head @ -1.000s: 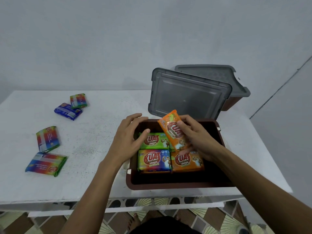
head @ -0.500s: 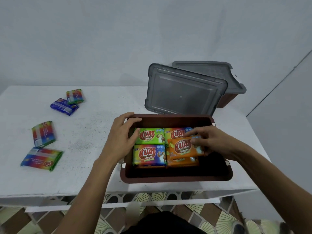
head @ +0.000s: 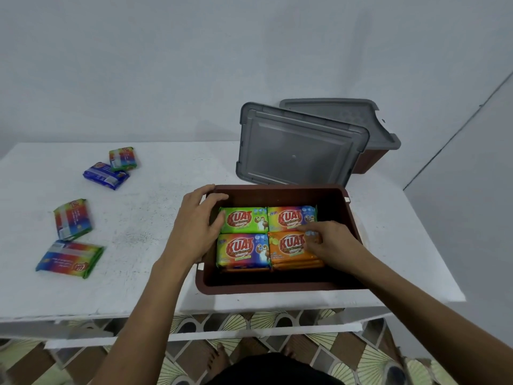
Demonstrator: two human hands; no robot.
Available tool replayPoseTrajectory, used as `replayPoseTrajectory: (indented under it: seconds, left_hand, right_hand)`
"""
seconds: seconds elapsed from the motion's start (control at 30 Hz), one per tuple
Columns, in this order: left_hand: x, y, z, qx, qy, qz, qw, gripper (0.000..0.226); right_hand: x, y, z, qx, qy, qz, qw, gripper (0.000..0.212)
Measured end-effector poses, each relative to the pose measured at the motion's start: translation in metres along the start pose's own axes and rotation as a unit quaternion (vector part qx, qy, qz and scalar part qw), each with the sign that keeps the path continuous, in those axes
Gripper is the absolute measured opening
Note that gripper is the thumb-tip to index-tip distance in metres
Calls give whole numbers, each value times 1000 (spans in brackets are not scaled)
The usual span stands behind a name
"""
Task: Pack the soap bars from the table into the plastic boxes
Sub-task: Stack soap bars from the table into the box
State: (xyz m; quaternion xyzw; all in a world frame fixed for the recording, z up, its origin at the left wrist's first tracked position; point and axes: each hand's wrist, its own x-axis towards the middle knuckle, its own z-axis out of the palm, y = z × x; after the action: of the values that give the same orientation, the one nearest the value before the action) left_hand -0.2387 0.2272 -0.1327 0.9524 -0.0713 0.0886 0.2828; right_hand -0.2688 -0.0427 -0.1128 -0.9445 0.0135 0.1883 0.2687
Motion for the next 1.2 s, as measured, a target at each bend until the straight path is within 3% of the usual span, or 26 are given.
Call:
replayPoseTrajectory:
  seconds: [0.23,0.47,0.7,0.93,1.2]
  left_hand:
    - [-1,2,0,-3,1,-6,1000,31]
    - [-2,1,1,-13,-5,-5,1000,31]
    - [-5,-25,-16,-50,-27,15,998,33]
    - [-3,-100,-54,-11,4,-48,999,32]
    - [0,-190,-95,45,61,-219,973,34]
  right_hand:
    - [-4,-2,9,-34,54,-17,998,42]
    - [-1,-11,6,-141,42,-35,989,43]
    - [22,-69,-22,-147,127,-94,976,33]
    - [80,-155,-14,-113,146,-188,965,34]
    - [163,-256,42,-96,85,-238,963,38]
